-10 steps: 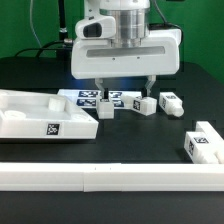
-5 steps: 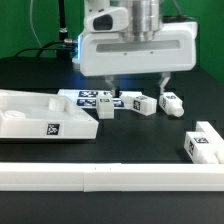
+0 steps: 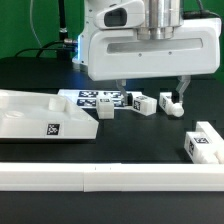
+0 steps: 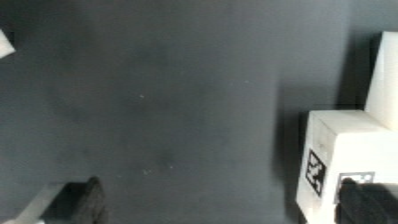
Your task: Assemble one leg
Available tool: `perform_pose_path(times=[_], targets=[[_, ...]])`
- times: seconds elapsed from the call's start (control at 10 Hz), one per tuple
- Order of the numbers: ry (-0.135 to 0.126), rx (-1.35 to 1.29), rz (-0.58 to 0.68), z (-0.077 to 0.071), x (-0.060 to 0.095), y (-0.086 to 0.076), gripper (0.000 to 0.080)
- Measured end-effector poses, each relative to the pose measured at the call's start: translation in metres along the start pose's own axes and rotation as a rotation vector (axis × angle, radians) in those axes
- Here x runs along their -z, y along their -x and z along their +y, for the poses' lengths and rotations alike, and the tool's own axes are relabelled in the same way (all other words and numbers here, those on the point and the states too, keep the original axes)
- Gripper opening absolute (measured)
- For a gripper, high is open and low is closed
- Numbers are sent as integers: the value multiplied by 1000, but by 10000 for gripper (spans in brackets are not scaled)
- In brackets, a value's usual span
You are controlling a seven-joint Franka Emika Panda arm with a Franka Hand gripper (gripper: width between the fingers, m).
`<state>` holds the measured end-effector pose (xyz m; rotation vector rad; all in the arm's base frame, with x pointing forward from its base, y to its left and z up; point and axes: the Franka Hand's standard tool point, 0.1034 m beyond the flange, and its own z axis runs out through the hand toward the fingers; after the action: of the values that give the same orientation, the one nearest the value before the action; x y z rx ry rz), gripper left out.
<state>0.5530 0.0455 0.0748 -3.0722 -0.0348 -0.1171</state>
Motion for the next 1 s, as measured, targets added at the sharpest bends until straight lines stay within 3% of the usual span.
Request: perform_pose_path(times=[0.3,0.8,1.0], targets=[[1,-9,-1,-1,-1,-1,649],[17,-111,35,-46,-47,-56,649],[20,-104,59,-53,-51,-61,649]])
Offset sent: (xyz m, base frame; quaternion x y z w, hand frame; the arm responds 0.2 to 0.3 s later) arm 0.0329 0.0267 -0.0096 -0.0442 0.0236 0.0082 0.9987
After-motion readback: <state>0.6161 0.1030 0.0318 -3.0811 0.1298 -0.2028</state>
